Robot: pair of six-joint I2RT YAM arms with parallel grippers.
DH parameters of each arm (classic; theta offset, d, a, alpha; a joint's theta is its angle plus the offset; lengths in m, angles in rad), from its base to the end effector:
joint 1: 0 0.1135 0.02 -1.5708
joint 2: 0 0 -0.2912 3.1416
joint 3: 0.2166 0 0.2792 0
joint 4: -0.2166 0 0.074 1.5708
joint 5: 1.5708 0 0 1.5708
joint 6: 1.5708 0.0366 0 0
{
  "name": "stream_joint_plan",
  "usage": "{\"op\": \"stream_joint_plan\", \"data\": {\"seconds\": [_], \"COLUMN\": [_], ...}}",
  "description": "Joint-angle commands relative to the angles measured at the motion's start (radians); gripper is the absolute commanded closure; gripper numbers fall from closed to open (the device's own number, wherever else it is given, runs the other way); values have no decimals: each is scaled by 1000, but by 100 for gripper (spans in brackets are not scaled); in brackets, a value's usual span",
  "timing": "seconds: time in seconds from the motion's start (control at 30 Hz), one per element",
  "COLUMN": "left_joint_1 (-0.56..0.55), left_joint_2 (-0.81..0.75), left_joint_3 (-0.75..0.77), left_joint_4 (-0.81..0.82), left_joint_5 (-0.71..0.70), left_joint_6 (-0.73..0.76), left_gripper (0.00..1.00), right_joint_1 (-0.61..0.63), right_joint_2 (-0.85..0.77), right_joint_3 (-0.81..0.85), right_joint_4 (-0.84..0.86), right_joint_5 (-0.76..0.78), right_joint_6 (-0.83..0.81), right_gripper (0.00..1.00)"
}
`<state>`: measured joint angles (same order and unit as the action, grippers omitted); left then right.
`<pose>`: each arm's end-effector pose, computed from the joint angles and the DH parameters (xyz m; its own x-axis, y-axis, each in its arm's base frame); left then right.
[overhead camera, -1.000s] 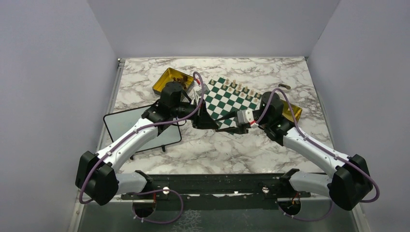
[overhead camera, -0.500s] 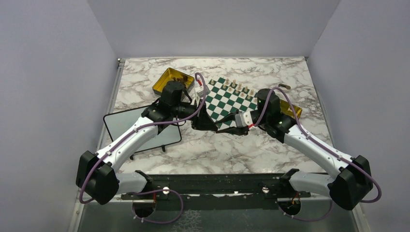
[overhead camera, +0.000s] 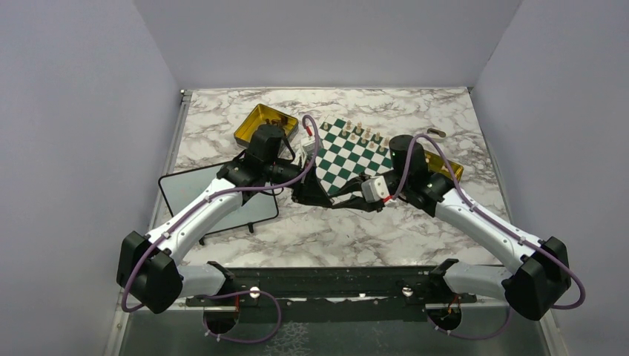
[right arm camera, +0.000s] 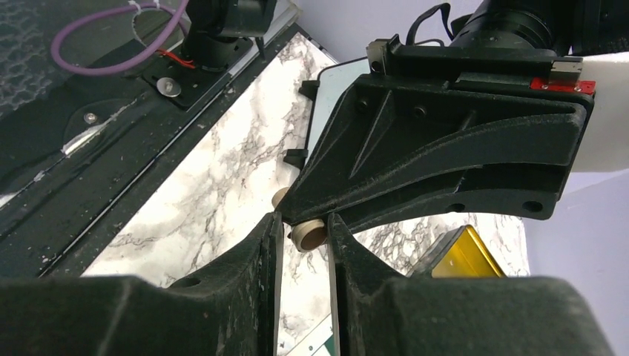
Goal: Set up the chess pieces on the board
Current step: Adjust the chess piece.
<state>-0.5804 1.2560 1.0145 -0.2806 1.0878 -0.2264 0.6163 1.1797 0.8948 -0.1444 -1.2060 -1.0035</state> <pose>0.2229 -0.1849 0.3381 -0.6076 0.2738 -0.7455 0.7801 0.0297 -0.6249 0.1979 0.1821 0.3274 0.5760 0.0393 -0.8165 -0.7697 -0.3103 -0.5579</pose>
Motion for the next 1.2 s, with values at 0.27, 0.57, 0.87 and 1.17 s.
{"op": "stream_joint_plan", "data": {"seconds": [0.27,0.57,0.87,1.17], "left_joint_1": [-7,18,47,50], "left_joint_2": [0,-47,-126,-254], "left_joint_3": [70,63,80,76], "left_joint_4": [-37,-95,-64,17], "left_joint_5": [90,-31,-285,-662], "left_joint_6": [66,133,92,0], "left_gripper": [89,67,54,50], "right_joint_1": [12,12,11,11], "right_joint_2": [20,10,5,25], "right_joint_3": [-24,-60,-96,-97], "right_joint_4": [23,307,503,556], "right_joint_5": [34,166,393,421], "right_joint_6": [24,282,565,705], "right_gripper": [95,99,99,99]}}
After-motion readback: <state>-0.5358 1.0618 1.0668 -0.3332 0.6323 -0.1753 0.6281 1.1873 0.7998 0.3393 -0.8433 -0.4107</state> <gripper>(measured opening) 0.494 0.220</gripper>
